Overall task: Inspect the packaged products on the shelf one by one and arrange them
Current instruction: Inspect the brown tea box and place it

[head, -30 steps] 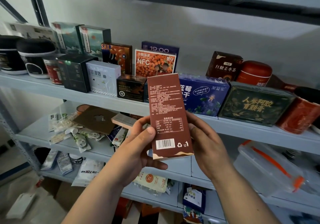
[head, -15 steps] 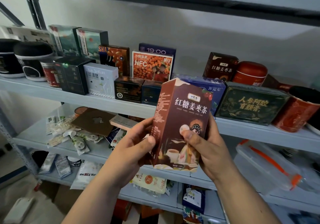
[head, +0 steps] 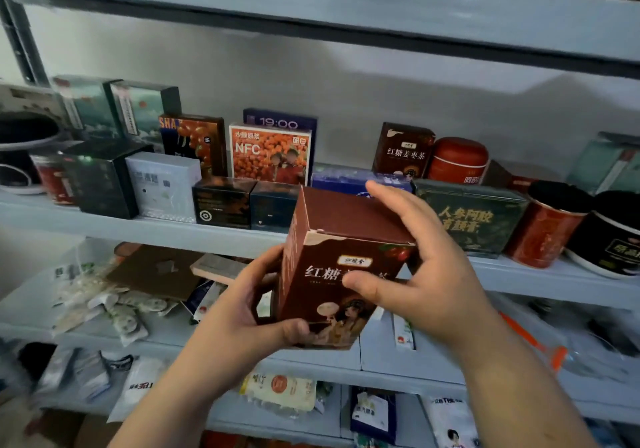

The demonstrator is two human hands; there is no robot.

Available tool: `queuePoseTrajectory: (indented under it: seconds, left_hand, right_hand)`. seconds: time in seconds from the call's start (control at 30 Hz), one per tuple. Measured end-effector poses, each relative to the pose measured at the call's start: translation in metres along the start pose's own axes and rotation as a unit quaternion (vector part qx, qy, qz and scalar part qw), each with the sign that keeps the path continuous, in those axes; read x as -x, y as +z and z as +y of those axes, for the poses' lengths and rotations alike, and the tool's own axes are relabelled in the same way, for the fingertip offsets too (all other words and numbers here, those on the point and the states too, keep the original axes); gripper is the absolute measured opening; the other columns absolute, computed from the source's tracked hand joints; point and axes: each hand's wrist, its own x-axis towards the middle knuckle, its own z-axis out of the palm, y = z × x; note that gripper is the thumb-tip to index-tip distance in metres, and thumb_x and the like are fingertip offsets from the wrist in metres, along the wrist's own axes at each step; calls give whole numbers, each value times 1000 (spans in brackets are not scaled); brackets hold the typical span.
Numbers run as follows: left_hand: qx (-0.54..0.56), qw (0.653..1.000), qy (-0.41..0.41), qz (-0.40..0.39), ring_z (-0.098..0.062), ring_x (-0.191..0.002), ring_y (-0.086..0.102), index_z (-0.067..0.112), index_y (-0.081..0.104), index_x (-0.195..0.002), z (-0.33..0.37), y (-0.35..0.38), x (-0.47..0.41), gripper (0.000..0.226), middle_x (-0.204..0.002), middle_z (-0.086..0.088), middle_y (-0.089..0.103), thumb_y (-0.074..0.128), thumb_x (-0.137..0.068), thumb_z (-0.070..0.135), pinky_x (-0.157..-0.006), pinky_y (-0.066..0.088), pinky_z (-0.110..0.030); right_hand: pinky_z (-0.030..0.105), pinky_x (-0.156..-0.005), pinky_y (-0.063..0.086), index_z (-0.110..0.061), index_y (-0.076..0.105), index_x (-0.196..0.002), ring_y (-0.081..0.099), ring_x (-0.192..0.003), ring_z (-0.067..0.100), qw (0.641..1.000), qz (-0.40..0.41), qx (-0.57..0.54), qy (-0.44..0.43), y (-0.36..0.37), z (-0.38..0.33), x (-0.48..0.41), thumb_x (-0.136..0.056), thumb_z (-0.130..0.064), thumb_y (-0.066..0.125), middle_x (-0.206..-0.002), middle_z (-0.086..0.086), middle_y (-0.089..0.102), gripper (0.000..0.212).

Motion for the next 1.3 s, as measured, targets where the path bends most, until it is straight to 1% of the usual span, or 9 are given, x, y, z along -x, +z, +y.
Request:
queuePoseTrajectory:
  seconds: [0.1,0.27,0.37,0.5,0.63,0.73,0.8,1.0,1.3]
  left_hand:
    - [-116,992,43,26,-10,-133,53,54,48,-140,18,-3,-5,90,-138,16,59,95,-64,37,-97,56,-45]
    - [-211,968,129,46,0,-135,47,68,42,-135,50,4,-22,101,-142,29,47,87,-72,2,-99,55,-43]
    - [-274,944,176,61,-2,-146,34,63,27,-149,67,12,-38,106,-155,30,33,84,-78,9,-113,44,-48]
    - [-401,895,181,79,23,-142,-10,61,-13,-149,84,23,-68,108,-163,34,-14,71,-87,37,-122,15,-35]
    - [-553,806,184,103,-12,-153,-26,39,-19,-158,80,19,-100,100,-164,14,-32,47,-88,65,-121,-2,-37]
    - [-640,742,174,96,-22,-152,-31,32,-23,-157,69,14,-118,95,-166,3,-29,30,-91,76,-118,-13,-39]
    - [-669,720,167,80,-24,-150,-33,33,-32,-152,64,13,-126,92,-166,1,-28,15,-87,80,-118,-17,-40]
    - [-682,719,128,36,-23,-151,-32,36,-25,-156,54,18,-146,90,-168,2,-23,2,-83,81,-124,-12,-46]
    - [-696,715,71,5,-23,-151,-31,41,-28,-154,58,24,-171,86,-165,5,-31,15,-89,79,-122,-14,-43]
  right_hand:
    - [-1,-97,35,-59,36,-146,32,-134,-18,987,-59,139,-52,-25,-17,-10,-72,-57,83,-141,-43,29,87]
    - [1,-101,32,-51,38,-147,38,-131,-11,958,-44,259,-112,-55,-36,-18,-70,-64,78,-136,-35,36,88]
    - [3,-104,30,-37,45,-144,41,-126,-7,932,34,312,-179,-65,-40,-21,-73,-60,74,-135,-20,43,80]
    - [17,-108,33,-17,54,-143,50,-121,16,889,121,370,-240,-71,-33,-42,-78,-42,80,-133,2,52,75]
    - [21,-109,31,-7,53,-144,48,-121,25,850,166,431,-254,-74,-14,-79,-80,-39,78,-133,14,55,76]
    - [45,-101,51,-6,51,-145,51,-123,32,846,143,454,-242,-77,8,-113,-79,-34,83,-135,15,53,79]
    - [51,-96,55,-10,48,-146,49,-126,32,854,108,462,-216,-77,18,-134,-79,-33,85,-138,12,50,80]
    - [46,-114,41,-21,29,-157,33,-142,25,861,-23,498,-103,-73,37,-204,-84,-50,78,-155,3,37,93]
    - [41,-112,37,-21,34,-157,35,-141,26,842,-125,524,-35,-56,80,-282,-83,-64,72,-155,2,43,94]
